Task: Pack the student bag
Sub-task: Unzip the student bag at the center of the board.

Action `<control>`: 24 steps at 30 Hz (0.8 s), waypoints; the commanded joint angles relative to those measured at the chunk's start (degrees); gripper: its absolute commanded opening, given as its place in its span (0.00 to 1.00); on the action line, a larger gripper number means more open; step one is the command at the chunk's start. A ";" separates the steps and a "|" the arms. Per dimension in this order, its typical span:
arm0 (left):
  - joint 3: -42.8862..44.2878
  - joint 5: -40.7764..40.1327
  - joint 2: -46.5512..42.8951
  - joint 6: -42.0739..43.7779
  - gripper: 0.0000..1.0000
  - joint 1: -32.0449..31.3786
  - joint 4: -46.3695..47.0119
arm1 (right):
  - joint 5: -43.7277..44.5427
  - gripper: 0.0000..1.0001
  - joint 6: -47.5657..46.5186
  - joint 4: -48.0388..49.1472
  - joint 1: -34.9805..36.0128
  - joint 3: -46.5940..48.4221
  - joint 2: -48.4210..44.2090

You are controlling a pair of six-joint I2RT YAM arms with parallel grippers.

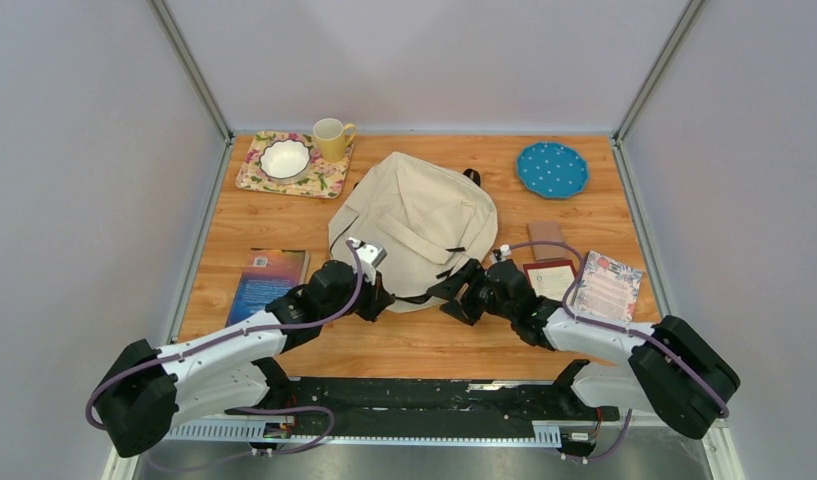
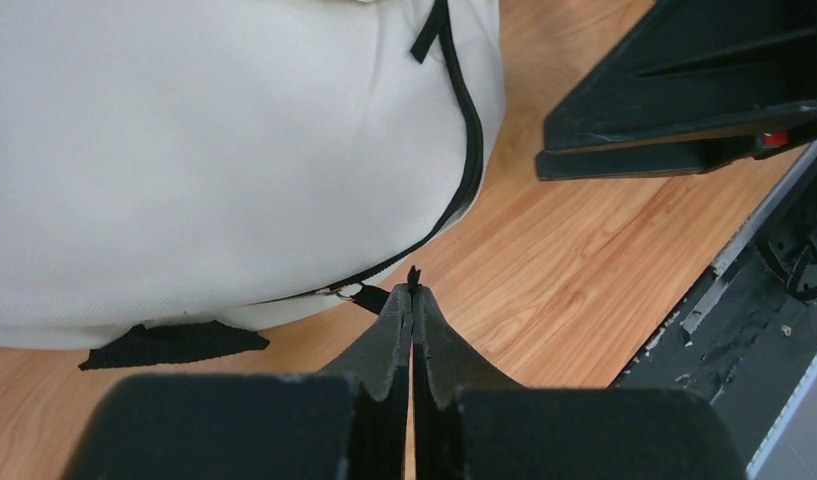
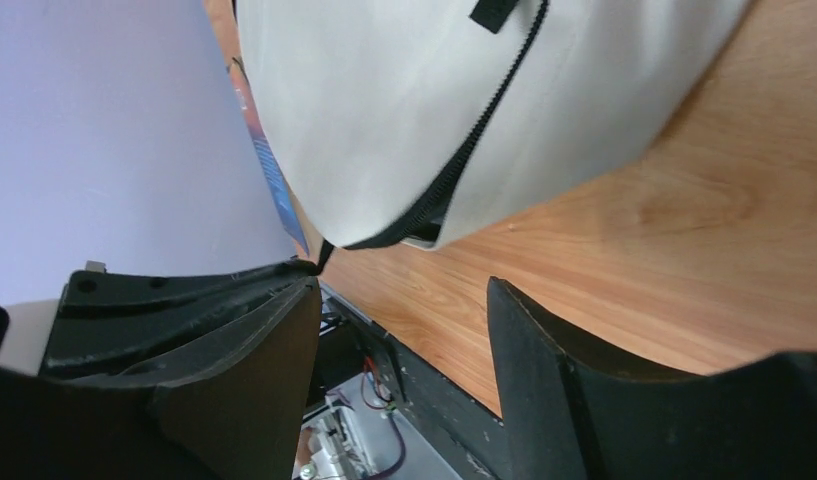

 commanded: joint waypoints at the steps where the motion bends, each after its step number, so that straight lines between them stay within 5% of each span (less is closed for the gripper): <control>1: 3.43 -0.60 0.92 1.36 0.00 -2.36 0.12 | 1.72 0.65 9.37 11.38 1.66 0.00 4.94; 19: 6.33 0.02 1.54 3.38 0.00 -3.42 -1.11 | 3.48 0.63 14.22 16.03 3.95 5.19 18.13; 24: 6.07 -1.13 0.31 4.08 0.00 -3.42 -2.34 | 3.30 0.43 14.04 17.61 3.07 5.46 20.96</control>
